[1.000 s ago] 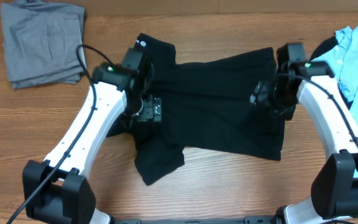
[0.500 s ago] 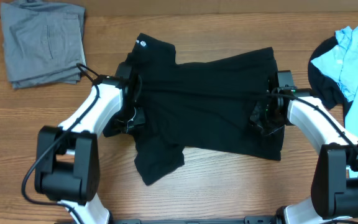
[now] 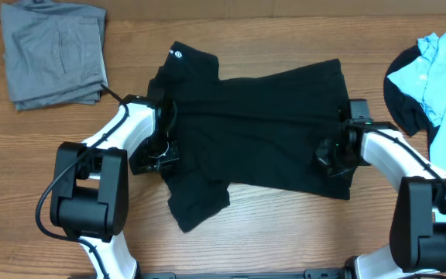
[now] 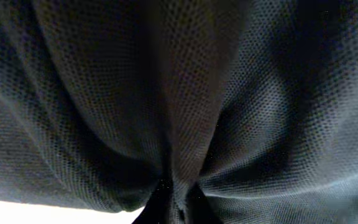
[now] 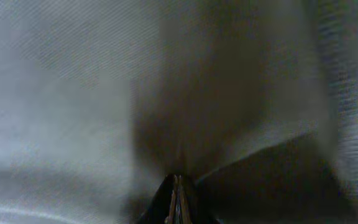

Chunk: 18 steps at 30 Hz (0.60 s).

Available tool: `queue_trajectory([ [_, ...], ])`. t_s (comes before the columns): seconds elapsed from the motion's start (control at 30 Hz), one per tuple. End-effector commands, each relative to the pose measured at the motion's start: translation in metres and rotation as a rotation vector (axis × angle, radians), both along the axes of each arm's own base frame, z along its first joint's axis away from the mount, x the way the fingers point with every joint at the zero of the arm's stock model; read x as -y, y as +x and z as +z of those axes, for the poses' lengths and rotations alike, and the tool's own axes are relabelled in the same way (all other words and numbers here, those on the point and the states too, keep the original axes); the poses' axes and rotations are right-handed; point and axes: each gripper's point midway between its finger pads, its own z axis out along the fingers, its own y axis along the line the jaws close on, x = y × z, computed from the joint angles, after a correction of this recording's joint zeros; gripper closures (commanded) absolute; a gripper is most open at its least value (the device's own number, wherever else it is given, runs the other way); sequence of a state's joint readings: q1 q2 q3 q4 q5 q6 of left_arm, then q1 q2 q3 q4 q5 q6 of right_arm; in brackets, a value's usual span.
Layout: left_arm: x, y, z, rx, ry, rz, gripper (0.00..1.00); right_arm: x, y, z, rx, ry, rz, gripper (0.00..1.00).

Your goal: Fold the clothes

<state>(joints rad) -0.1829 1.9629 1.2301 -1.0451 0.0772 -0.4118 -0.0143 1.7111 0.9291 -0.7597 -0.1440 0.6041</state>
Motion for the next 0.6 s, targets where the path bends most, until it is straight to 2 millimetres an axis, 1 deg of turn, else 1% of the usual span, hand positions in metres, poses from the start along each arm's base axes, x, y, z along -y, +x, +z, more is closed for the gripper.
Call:
queue_trajectory([
  [0.0,-0.007,-0.020,-0.011,-0.092,0.022,0.003,0.96,0.014,-0.005,-0.002,-0.022,0.017,-0.075,0.96],
  [0.17,-0.009,-0.030,-0.007,-0.136,0.030,0.002,0.96,0.023,-0.008,-0.003,-0.035,0.017,-0.090,0.96],
  [0.33,-0.013,-0.033,-0.001,-0.144,0.050,0.022,0.96,0.031,-0.009,-0.002,-0.038,0.018,-0.121,0.96],
  [0.43,-0.024,-0.032,0.009,-0.121,0.089,0.050,0.96,0.042,-0.012,-0.002,-0.054,0.021,-0.179,0.96],
  [0.57,-0.028,-0.027,0.029,-0.059,0.077,0.070,0.96,0.060,-0.018,0.001,-0.073,0.025,-0.246,0.96],
])
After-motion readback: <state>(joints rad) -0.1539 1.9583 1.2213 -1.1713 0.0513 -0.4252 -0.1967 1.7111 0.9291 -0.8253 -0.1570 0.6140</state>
